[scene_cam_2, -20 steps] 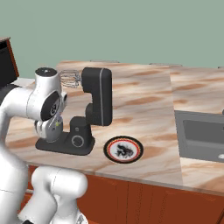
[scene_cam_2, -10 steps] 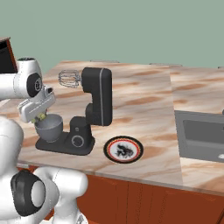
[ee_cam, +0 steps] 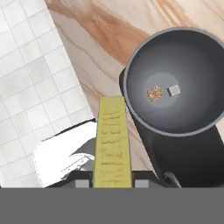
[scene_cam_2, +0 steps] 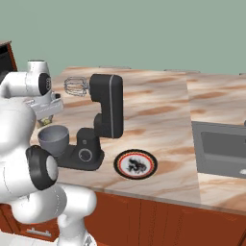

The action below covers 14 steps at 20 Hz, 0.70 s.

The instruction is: Add butter and sugar cubes to the stand mixer bowl and then turn on the stand mixer to begin making frosting.

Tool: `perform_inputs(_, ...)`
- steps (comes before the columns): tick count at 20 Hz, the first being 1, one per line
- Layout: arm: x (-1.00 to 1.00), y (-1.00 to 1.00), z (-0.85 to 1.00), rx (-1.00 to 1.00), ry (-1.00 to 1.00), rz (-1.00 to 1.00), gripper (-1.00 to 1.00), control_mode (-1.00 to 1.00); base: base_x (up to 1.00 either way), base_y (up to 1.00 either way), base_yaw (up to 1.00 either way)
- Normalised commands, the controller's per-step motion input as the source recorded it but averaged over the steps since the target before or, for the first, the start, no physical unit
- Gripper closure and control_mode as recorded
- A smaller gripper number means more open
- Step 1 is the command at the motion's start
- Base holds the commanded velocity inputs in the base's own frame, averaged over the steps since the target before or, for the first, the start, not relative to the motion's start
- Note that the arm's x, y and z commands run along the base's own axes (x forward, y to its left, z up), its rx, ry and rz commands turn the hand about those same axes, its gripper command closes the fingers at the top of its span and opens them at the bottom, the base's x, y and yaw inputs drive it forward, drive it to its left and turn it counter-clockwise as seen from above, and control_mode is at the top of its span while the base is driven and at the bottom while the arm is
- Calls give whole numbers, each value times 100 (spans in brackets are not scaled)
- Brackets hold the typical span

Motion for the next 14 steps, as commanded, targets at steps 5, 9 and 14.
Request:
perform_inputs(5,45,17,-41,0,0,-20,100,-100,0,0,0)
perform_inputs(9,41,21,-38,0,0,-21,100,-100,0,0,0)
perform_inputs(14,42,15,-44,0,0,-22,100,-100,0,0,0)
